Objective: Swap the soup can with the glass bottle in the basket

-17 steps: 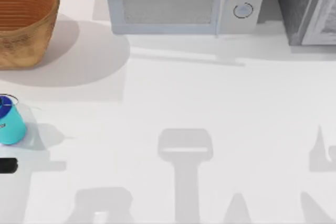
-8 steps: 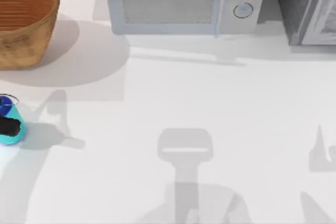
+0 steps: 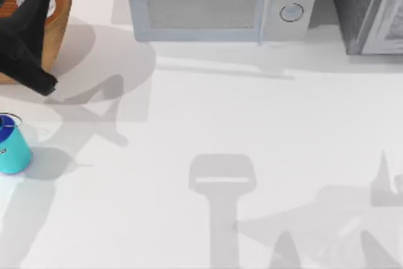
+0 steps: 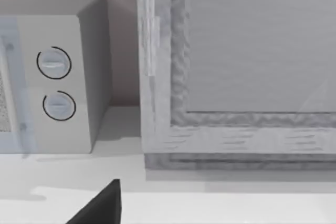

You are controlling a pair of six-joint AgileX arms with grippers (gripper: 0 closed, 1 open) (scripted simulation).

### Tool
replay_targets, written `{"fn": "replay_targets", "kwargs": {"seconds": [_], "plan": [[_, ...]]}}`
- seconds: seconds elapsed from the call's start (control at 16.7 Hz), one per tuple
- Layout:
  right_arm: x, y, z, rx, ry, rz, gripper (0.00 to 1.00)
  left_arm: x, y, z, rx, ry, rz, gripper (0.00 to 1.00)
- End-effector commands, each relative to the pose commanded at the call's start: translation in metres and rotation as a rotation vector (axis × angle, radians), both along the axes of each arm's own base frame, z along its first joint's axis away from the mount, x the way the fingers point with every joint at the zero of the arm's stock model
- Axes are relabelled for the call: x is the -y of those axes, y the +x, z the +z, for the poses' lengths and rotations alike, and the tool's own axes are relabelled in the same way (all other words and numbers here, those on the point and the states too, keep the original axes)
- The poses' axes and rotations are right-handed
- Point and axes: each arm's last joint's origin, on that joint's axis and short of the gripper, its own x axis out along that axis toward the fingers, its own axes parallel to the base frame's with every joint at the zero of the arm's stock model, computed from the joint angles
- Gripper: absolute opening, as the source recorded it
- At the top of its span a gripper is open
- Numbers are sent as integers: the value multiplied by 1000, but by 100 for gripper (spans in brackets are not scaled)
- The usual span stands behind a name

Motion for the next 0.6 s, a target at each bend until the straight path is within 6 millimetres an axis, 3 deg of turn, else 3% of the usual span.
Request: {"fn": "replay_targets", "kwargs": {"seconds": [0.3, 0.6], "plan": [[0, 0, 0, 0, 0, 0, 100, 20, 47, 8, 43, 25, -168, 0], [0, 0, 0, 0, 0, 0, 100, 39, 94, -5, 61, 54, -293, 0]]}}
